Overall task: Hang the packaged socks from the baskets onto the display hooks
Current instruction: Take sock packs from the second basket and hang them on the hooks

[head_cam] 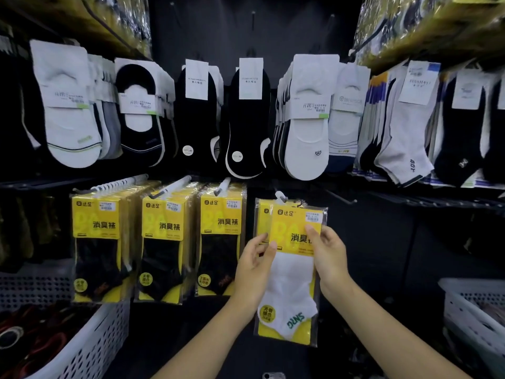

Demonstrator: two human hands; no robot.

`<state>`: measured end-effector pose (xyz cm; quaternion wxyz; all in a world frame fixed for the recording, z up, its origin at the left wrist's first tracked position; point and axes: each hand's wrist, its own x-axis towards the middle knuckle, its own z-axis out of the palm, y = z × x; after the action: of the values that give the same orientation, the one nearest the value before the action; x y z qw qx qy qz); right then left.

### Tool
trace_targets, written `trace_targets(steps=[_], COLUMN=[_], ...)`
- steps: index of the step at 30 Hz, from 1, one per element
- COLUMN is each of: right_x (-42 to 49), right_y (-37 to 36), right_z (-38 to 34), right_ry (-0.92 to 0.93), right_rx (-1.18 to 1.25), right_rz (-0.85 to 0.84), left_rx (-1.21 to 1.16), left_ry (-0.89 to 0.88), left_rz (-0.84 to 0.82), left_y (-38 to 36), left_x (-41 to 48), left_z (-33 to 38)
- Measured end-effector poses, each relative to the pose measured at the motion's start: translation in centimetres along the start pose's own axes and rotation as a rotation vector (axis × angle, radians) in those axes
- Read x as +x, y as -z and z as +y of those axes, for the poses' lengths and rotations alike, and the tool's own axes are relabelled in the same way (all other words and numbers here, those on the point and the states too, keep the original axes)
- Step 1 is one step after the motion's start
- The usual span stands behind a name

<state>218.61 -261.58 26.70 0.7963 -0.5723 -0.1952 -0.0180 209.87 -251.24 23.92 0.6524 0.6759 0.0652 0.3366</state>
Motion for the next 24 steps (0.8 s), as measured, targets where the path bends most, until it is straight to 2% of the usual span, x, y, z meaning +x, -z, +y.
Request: trace_targets(steps=[6, 15, 24], right_x=[1.7, 5.4, 12.2], right_y=[-1.7, -2.0, -2.8], right_z=[0.7, 6.1, 12.9], right_ry=[0.07, -0.065, -0.215], right_rx=[-0.09, -0.179, -0.194], right_rz=[-0.069, 0.041, 0.068], left_rx=[-0.004, 0.127, 0.22], left_ry=[-0.013, -0.04, -0.034], left_rz=[0.113, 0.083, 0.179], left_y=[-0.1, -1.2, -2.8], left_x=[0.4, 2.6, 12.7], left_z=[-1.5, -5.5, -10.5])
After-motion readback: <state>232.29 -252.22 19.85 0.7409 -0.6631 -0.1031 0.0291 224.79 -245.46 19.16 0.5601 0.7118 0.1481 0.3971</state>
